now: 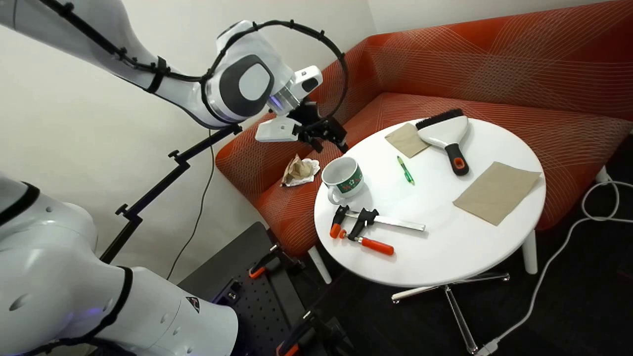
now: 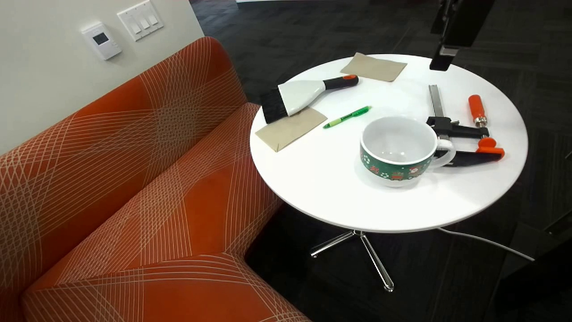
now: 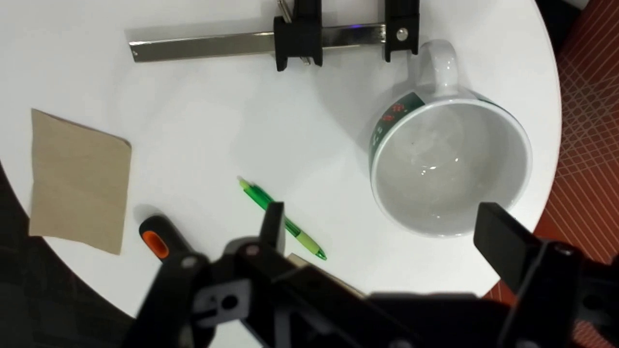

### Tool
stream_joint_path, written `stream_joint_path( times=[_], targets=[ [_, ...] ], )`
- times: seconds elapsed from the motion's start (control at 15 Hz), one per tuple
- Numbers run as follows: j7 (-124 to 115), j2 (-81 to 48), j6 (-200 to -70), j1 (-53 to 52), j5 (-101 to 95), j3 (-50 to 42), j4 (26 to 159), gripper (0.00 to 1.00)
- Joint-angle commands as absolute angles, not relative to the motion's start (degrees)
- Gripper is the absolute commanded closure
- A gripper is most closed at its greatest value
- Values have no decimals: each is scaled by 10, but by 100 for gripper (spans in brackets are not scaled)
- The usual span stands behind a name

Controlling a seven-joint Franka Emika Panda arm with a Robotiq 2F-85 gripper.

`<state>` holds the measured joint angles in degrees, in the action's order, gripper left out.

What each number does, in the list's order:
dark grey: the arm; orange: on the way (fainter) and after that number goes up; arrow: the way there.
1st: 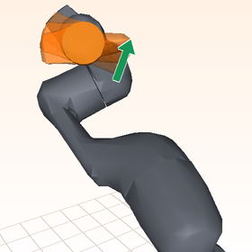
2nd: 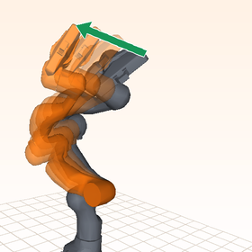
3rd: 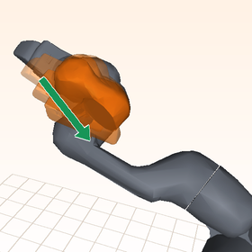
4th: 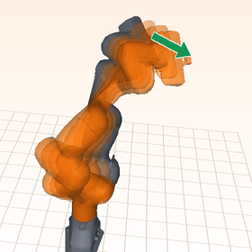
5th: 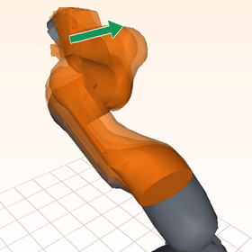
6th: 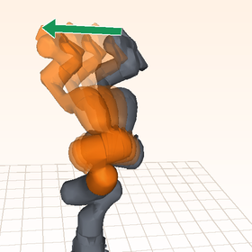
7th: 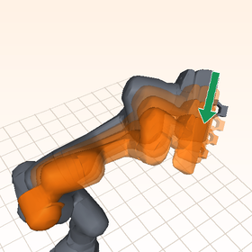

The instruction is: Move the green mug to the center of the table

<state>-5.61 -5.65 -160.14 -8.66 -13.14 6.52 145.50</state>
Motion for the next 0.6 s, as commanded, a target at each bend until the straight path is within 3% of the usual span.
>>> stream_joint_path(
  times=[0.0,0.53],
  targets=[
    [-81,-123,-1634,-91,-164,47,1425,0],
    [-56,-260,-1712,-103,-113,38,1365,0]
  ],
)
